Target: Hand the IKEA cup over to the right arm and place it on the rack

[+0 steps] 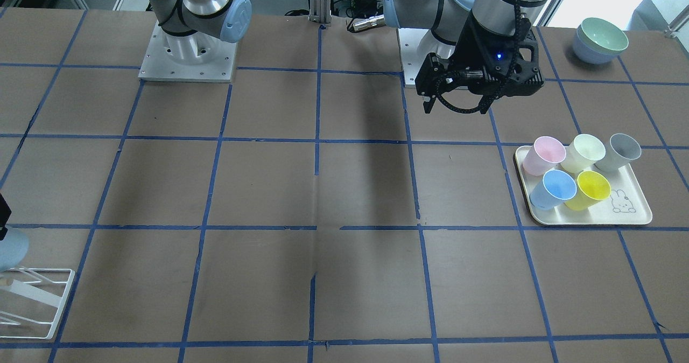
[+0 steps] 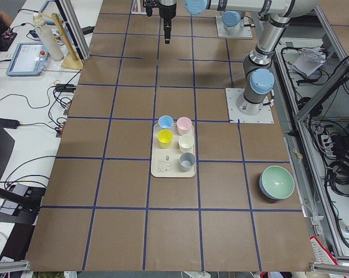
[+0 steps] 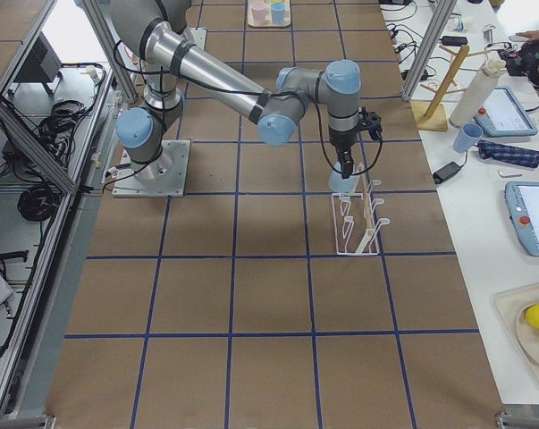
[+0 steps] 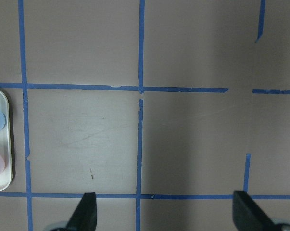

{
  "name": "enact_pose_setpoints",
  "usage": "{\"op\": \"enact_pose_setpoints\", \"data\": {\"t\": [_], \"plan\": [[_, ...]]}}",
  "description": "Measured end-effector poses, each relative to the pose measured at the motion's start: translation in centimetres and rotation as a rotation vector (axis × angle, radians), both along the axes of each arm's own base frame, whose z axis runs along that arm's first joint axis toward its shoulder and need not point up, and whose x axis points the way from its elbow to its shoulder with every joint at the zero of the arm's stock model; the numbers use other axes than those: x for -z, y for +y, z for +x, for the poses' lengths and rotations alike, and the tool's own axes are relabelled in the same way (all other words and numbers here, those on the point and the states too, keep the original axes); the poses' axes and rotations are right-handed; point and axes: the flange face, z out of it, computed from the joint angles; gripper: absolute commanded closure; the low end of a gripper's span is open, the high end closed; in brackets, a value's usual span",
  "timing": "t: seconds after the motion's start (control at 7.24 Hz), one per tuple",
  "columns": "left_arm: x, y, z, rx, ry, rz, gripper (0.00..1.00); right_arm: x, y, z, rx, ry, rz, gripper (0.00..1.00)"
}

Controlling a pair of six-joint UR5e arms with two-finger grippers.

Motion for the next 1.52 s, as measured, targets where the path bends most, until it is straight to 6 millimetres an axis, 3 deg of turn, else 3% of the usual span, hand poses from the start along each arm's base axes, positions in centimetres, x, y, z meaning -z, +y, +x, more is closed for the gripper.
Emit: {"op": "enact_pose_setpoints", "data": {"t": [0.83,1.11,1.24,1.38,1.52], "plan": [[-0.3,-0.1,0.0,0.000,0.002,-0.017,0.00,2.7,-0.8,-0.6,0.005,-0.012,0.026,1.00],[-0.3,-0.1,0.0,0.000,0.003,-0.016,0.00,3.6,-1.3,-1.0,0.007,-0.004,0.021,0.81],[-0.3,-0.1,0.0,0.000,0.003,-0.016,0.00,4.1,-1.4,-1.2,0.013,-0.007,0.025,0.53],[-0.3,-0.1,0.0,0.000,0.003,-0.016,0.00,4.7,-1.5,-1.6,0.018,-0.012,0.029,0.14],[-0.3,-0.1,0.0,0.000,0.003,-0.016,0.00,5.0,-1.6,-1.9,0.021,-0.014,0.028,0.00]]}}
